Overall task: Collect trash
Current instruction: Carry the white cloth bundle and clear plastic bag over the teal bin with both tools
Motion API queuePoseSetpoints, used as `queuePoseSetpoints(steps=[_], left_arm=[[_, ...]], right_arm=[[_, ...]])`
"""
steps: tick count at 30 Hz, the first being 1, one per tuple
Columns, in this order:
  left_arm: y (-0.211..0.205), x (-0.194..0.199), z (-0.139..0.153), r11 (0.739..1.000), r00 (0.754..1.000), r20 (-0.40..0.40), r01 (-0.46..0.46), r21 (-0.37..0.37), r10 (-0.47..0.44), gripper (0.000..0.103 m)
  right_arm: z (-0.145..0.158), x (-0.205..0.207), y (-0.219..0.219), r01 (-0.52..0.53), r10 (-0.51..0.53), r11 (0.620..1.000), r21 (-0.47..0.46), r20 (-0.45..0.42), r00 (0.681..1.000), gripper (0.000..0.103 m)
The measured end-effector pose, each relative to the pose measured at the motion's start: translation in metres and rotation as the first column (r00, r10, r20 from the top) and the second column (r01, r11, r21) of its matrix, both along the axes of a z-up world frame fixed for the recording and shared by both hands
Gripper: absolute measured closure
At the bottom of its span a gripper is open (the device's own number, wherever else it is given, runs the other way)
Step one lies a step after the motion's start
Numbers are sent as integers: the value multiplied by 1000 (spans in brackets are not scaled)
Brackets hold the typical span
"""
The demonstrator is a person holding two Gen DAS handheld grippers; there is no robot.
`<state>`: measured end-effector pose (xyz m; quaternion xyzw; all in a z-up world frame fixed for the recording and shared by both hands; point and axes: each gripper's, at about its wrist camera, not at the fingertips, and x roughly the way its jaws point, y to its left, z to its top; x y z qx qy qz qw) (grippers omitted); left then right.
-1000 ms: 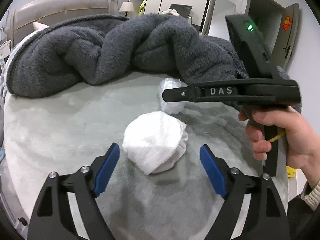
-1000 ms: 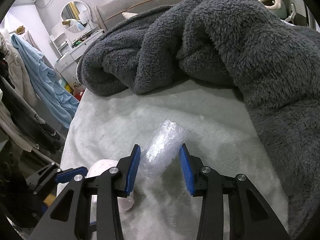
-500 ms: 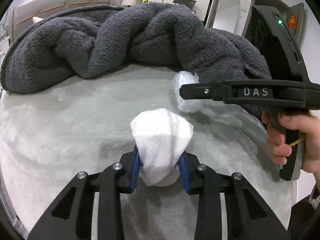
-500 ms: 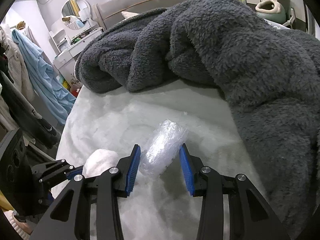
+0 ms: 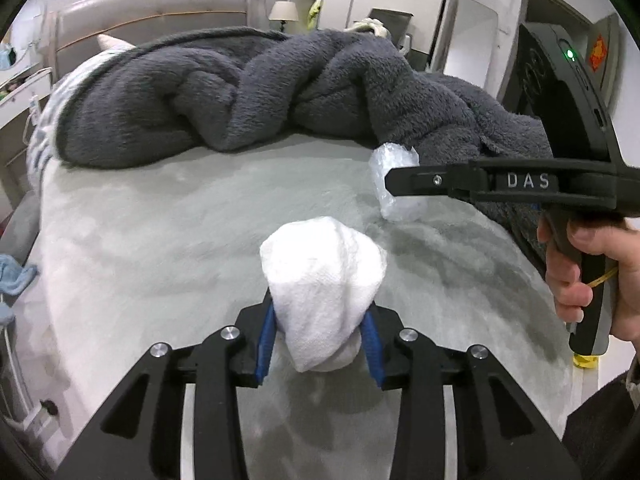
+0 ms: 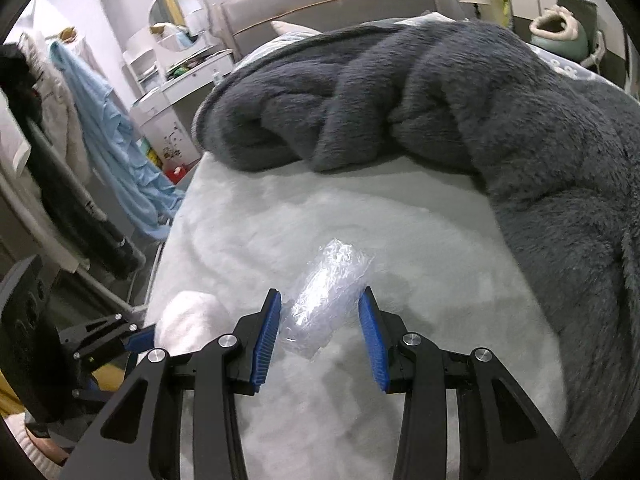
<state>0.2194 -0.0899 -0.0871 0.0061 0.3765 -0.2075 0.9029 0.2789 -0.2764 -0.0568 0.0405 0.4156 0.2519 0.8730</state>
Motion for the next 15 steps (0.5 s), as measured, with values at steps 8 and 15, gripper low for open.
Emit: queuePoseSetpoints(steps=[8,15], left_arm=[[40,-43,18,990,990,27,-134,-51,135,63],[66,-72,23,972,973,32,-228,-59,230,63]], right_arm=[[10,-29,17,-46,46,999,-28,20,999,62],[22,-52,18,-65,67,997,-50,43,997,62]])
